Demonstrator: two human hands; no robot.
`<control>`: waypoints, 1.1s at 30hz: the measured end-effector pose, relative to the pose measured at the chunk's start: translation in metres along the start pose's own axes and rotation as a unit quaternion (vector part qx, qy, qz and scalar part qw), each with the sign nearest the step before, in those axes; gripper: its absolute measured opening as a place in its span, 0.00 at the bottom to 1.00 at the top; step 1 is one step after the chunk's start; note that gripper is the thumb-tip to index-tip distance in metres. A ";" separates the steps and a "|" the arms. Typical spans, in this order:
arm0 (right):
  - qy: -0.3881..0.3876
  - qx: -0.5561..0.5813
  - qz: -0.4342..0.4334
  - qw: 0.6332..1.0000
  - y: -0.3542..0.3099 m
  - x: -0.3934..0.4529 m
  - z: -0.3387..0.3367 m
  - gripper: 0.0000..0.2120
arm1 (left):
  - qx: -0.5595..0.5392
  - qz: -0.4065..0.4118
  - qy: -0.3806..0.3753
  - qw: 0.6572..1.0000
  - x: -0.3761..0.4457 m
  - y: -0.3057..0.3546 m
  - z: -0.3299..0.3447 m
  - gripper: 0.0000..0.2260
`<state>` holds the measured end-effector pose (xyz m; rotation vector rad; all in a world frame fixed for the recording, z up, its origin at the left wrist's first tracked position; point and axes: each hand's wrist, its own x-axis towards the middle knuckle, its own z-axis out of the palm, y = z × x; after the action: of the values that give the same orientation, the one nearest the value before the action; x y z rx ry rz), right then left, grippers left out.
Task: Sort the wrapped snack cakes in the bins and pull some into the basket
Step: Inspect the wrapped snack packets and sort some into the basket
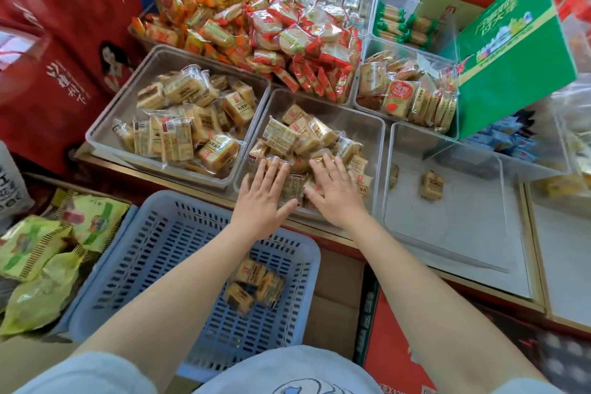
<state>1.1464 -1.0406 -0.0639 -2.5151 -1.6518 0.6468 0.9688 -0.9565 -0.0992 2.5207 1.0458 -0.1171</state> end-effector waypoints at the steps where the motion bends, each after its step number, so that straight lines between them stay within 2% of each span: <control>1: 0.010 0.020 0.000 1.000 -0.002 -0.003 -0.001 0.30 | -0.002 0.001 0.000 1.000 0.000 -0.001 0.000 0.35; 8: 0.101 0.179 0.009 0.979 0.015 -0.044 -0.006 0.23 | -0.044 -0.016 0.023 0.999 -0.007 0.018 -0.008 0.34; 11: 0.163 0.259 0.048 0.951 0.031 -0.054 -0.016 0.16 | -0.071 0.013 0.086 0.994 -0.016 0.047 -0.013 0.33; 14: 0.183 0.372 0.121 0.902 0.061 -0.065 -0.026 0.09 | -0.091 0.068 0.098 0.989 -0.005 0.093 -0.010 0.33; 17: 0.187 0.440 0.188 0.858 0.108 -0.075 -0.027 0.11 | -0.049 0.093 0.068 0.992 0.021 0.146 0.005 0.31; 21: 0.164 0.497 0.235 0.819 0.180 -0.063 -0.034 0.12 | 0.020 0.091 0.048 0.995 0.058 0.200 0.043 0.35; 26: 0.106 0.509 0.259 0.814 0.248 -0.001 -0.017 0.12 | 0.070 0.014 0.025 0.997 0.087 0.227 0.068 0.41; 27: 0.095 0.511 0.259 0.814 0.255 0.015 -0.012 0.14 | 0.071 0.008 0.035 0.997 0.090 0.229 0.071 0.41; 30: 0.047 0.492 0.264 0.828 0.259 0.056 -0.001 0.28 | 0.067 0.002 0.052 0.996 0.091 0.228 0.074 0.41; 33: 0.045 0.523 0.276 0.805 0.254 0.082 0.012 0.32 | 0.070 0.002 0.055 0.996 0.092 0.229 0.076 0.40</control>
<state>1.3887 -1.0774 -0.1702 -2.0026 -0.2381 1.0564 1.1992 -1.0722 -0.1128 2.6809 1.1110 -0.0519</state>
